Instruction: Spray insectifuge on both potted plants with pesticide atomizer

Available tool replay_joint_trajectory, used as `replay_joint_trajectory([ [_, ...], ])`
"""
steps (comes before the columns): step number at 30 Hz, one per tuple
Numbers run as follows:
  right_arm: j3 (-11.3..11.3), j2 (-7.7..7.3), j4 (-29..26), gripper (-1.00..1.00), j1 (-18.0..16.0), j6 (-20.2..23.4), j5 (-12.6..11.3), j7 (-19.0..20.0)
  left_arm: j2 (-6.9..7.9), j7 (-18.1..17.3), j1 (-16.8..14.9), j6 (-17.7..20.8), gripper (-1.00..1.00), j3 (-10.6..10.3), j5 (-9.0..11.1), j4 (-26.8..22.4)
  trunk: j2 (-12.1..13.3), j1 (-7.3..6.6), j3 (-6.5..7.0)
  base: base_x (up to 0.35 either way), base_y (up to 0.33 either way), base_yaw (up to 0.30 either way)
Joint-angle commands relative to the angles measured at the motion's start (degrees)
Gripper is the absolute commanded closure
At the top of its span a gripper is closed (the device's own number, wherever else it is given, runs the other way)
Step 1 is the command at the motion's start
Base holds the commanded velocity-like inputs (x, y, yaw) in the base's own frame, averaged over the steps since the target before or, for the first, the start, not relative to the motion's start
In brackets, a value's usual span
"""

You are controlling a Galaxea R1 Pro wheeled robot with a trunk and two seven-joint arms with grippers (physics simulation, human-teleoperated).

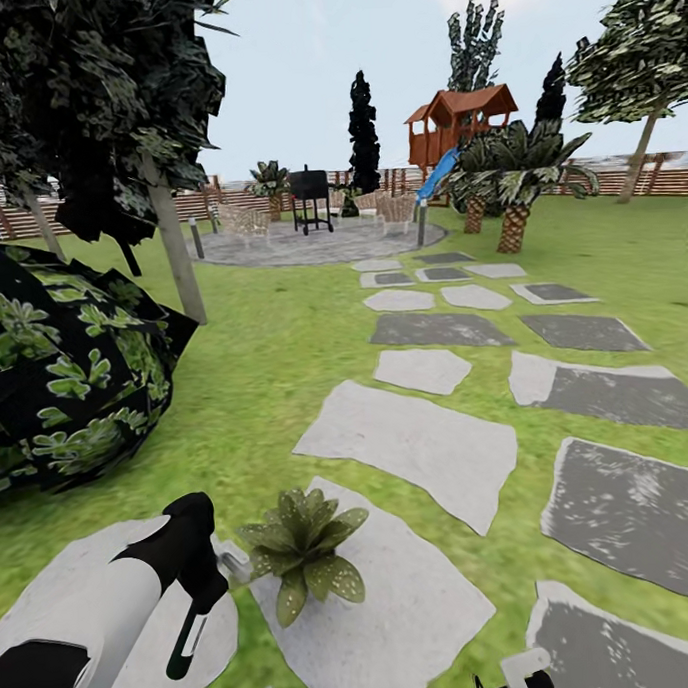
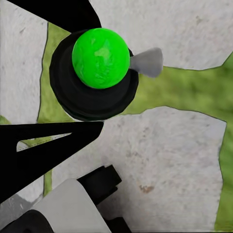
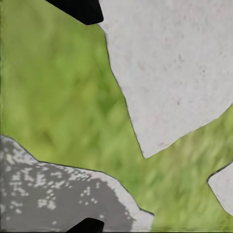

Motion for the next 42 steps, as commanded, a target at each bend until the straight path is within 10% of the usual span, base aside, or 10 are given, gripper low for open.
replay_joint_trajectory([
  [1,0.45,-0.01,0.04,-1.0,-0.03,0.01,0.45,-0.59,0.01,-0.57,-0.02,0.37,1.0,-0.2,-0.39,-0.12,-0.03,-0.03,-0.05,-0.197,-0.229,0.005],
  [19,0.45,-0.01,0.04,-1.0,-0.03,0.01,0.43,-0.59,-0.2,-0.54,0.07,0.37,1.0,-0.2,-0.39,-0.12,-0.03,-0.03,-0.05,-0.073,-0.259,0.187],
  [42,0.18,0.05,-0.2,-1.0,-0.03,0.01,0.38,-0.59,-0.14,-0.62,0.81,0.07,1.0,-0.05,-0.31,-0.25,-0.03,-0.03,0.48,-0.176,-0.064,-0.111],
])
